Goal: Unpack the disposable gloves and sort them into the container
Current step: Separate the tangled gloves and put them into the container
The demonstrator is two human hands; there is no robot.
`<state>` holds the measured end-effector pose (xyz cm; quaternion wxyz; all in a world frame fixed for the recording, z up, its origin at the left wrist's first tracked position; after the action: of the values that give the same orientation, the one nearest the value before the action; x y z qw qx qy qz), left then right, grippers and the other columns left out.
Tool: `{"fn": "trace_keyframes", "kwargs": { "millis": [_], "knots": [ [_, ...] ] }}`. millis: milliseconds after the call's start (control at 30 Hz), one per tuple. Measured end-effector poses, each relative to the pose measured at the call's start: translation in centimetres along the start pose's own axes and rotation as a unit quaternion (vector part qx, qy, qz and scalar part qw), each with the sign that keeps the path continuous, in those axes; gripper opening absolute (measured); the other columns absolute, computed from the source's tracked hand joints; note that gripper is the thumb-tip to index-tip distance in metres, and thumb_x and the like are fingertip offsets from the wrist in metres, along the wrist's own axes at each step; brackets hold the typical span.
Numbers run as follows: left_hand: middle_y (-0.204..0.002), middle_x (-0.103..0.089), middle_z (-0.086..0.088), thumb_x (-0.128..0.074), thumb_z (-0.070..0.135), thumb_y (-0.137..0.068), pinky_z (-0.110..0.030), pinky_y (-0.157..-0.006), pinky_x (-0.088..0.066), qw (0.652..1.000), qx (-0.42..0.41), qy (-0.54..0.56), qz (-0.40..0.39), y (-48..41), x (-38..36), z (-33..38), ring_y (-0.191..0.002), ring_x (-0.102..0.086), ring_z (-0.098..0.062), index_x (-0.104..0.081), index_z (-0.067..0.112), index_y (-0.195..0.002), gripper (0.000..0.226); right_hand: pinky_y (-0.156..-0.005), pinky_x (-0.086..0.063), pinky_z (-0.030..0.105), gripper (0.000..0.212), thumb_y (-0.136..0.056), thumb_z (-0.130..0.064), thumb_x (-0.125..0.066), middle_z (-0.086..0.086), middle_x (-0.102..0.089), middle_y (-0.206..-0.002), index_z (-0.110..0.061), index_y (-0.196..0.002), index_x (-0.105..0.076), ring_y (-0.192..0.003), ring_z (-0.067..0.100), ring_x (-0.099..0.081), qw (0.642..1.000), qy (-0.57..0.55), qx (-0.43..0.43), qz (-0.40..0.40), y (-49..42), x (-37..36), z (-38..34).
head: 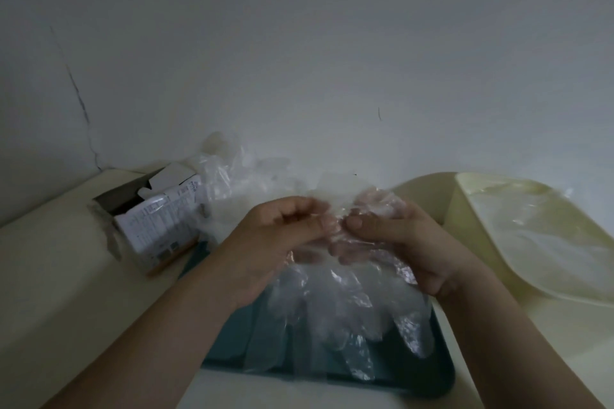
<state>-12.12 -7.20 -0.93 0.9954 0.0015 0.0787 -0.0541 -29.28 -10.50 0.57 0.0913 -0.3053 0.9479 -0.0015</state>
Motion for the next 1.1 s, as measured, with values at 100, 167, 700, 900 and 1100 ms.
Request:
{"fn": "trace_keyframes", "kwargs": {
  "millis": [100,167,700,900,1100],
  "knots": [
    [-0.084,-0.076,-0.009,-0.081,0.014,-0.075,-0.029,-0.064,-0.058,0.999,-0.029,0.021,0.027,-0.1,0.7,0.3,-0.075,-0.072,-0.019,-0.083,0.017,-0.084,0.009,-0.079,-0.062,0.043,0.022,-0.087,-0.010,-0.072,0.023,-0.076,-0.098,0.006,-0.102,-0.072,-0.082,0.033,-0.073,0.999,0.009,-0.016,0.029,0.0,0.4,0.3],
    [-0.084,-0.075,-0.009,-0.079,0.010,-0.083,-0.031,-0.064,-0.060,0.998,-0.039,0.014,0.044,-0.2,1.1,0.3,-0.075,-0.072,-0.021,-0.082,0.015,-0.084,0.006,-0.078,-0.061,0.041,0.023,-0.089,-0.017,-0.073,0.020,-0.076,-0.098,0.002,-0.102,-0.075,-0.081,0.031,-0.072,0.999,-0.024,-0.032,0.032,0.0,0.4,0.7],
    [-0.073,-0.068,0.013,-0.078,0.021,-0.090,-0.018,-0.067,-0.049,0.883,-0.086,-0.455,0.077,-2.1,3.3,-4.3,-0.066,-0.061,0.000,-0.073,0.030,-0.079,0.015,-0.047,-0.039,0.014,0.015,-0.095,-0.009,-0.067,0.009,-0.073,-0.071,-0.017,-0.088,-0.078,-0.048,0.005,-0.051,0.919,0.388,-0.074,-0.005,0.6,0.9,0.6],
    [-0.081,-0.072,0.016,-0.080,0.027,-0.089,-0.008,-0.070,-0.045,0.898,-0.159,-0.378,0.163,-0.9,4.4,0.6,-0.077,-0.065,0.004,-0.072,0.030,-0.080,0.013,-0.066,-0.049,0.028,0.026,-0.097,-0.030,-0.070,0.007,-0.069,-0.067,-0.012,-0.079,-0.074,-0.060,0.017,-0.059,0.905,0.425,-0.012,-0.027,0.8,0.4,-0.2],
    [-0.075,-0.061,0.025,-0.079,0.019,-0.088,-0.001,-0.070,-0.039,0.903,-0.180,-0.365,0.139,0.8,3.1,3.5,-0.077,-0.059,0.010,-0.055,0.020,-0.073,0.028,-0.109,-0.046,0.045,0.014,-0.086,-0.036,-0.079,-0.020,-0.062,-0.135,-0.032,-0.099,-0.080,-0.125,0.007,-0.061,0.940,0.323,0.109,0.022,1.3,-0.2,-3.1]
  ]
}}
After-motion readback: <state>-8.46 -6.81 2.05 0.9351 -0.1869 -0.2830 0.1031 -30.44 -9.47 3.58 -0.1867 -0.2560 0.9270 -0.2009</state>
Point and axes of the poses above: each hand's wrist, its own y-axis away from the middle knuckle, its own x-axis out of the back of the hand, z = x × y, the point moved 6 cm from there along -y, towards the middle knuckle
